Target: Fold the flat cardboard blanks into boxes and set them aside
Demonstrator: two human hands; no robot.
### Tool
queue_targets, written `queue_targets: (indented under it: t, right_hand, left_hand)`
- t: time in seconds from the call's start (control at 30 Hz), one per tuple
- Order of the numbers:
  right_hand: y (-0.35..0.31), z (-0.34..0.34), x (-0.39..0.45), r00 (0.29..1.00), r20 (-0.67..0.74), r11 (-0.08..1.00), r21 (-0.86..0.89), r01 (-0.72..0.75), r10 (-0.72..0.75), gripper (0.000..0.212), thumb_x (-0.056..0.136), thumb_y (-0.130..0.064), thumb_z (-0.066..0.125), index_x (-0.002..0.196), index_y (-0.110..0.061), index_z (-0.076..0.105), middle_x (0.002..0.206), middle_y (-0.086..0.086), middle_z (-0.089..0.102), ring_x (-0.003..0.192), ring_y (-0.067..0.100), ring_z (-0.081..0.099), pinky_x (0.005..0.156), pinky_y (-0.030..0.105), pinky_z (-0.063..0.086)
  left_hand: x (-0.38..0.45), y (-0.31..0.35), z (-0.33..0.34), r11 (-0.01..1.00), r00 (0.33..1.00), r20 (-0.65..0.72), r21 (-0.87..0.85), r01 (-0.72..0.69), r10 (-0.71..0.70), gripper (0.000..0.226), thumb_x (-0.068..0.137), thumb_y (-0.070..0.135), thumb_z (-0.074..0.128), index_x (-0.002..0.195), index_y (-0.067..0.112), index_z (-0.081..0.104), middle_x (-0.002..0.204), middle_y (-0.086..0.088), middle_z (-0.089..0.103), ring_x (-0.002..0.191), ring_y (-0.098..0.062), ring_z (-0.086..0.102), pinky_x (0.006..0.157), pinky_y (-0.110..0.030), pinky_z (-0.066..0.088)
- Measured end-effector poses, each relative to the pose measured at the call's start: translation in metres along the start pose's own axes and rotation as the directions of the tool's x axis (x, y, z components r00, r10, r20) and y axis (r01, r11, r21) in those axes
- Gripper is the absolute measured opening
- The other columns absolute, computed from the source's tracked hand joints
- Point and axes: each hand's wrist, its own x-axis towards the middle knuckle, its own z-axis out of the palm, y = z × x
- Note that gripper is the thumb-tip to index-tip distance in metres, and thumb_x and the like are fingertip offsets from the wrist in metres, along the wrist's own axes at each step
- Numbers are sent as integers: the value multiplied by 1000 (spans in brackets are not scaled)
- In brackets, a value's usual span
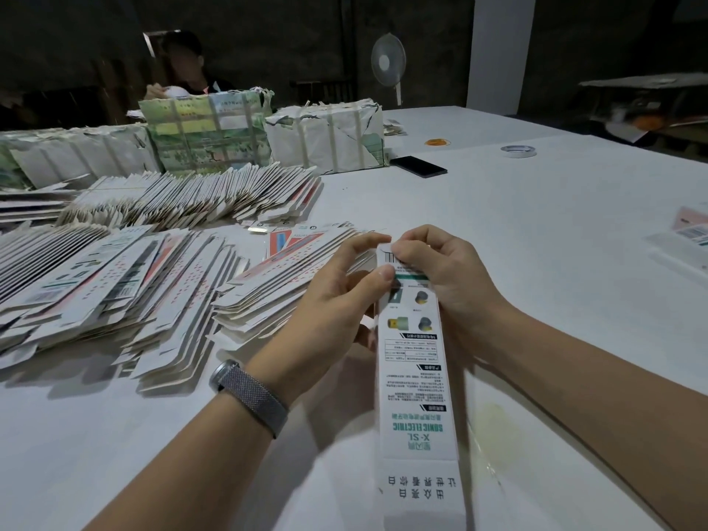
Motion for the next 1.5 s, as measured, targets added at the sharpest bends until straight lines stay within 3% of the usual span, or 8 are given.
queue_targets:
  t: [0.23,0.67,0.8,0.9,0.97,1.17,1.37,1.5]
  right_hand:
    - [-1,-1,-1,998,48,999,6,-51,51,14,93,-9,64,79,-11,61,66,9,63,54,26,60,59,35,53]
    - [-7,-2,-1,1000,20,995,-98,-14,16,24,96,-14,59,72,-13,58,61,4,63,50,21,63,50,27,51]
    - [-10,-2,-4,998,16,989,-136,-62,65,25,98,-18,57,73,-11,56,62,7,64,50,22,62,47,26,52]
    - [-14,-2,-3,997,-1,985,-158,-70,71,26,97,-17,57,72,-9,55,63,10,62,47,21,60,46,26,49]
    - [-13,-2,-3,998,-1,984,-166,-65,65,26,96,-17,57,72,-9,56,63,10,61,49,22,59,47,26,49]
    - [-11,-2,-3,1000,9,984,-180,4,-3,26,98,-13,50,73,-12,55,66,6,59,59,23,59,54,29,48]
    - [-9,-1,-6,1000,-12,988,-153,-10,8,29,101,-26,48,78,-10,57,70,8,61,62,25,61,55,29,50]
    - [-6,0,-6,999,-2,997,-57,-52,52,35,101,-35,47,74,-19,64,71,8,64,58,25,63,56,30,53]
  left_hand:
    - [1,1,2,1000,1000,-12,-20,-1,1,45,85,35,63,129,27,53,103,-24,73,79,-27,71,59,-35,54]
    - [3,-1,1,1000,1000,4,-12,16,-16,47,85,34,65,130,30,53,99,-16,76,83,-29,71,74,-47,53]
    - [1,-1,0,999,998,39,-13,41,-41,55,84,34,66,136,32,49,93,-11,76,75,-21,71,54,-29,55]
    - [1,-1,1,998,997,40,-19,60,-59,64,82,33,68,142,32,45,98,-17,73,76,-21,70,52,-26,53]
    - [2,-1,1,998,998,38,-17,59,-58,65,81,33,68,141,33,45,100,-20,72,77,-22,69,57,-32,53]
    - [1,1,0,998,997,28,-2,69,-69,52,86,33,68,135,35,49,101,-23,73,85,-31,69,86,-74,46]
    - [1,2,0,997,997,17,7,75,-75,44,91,33,68,131,35,51,109,-29,70,89,-38,66,86,-79,43]
    - [1,1,1,998,998,5,12,61,-61,41,92,33,68,130,33,50,106,-21,75,89,-37,68,85,-75,46]
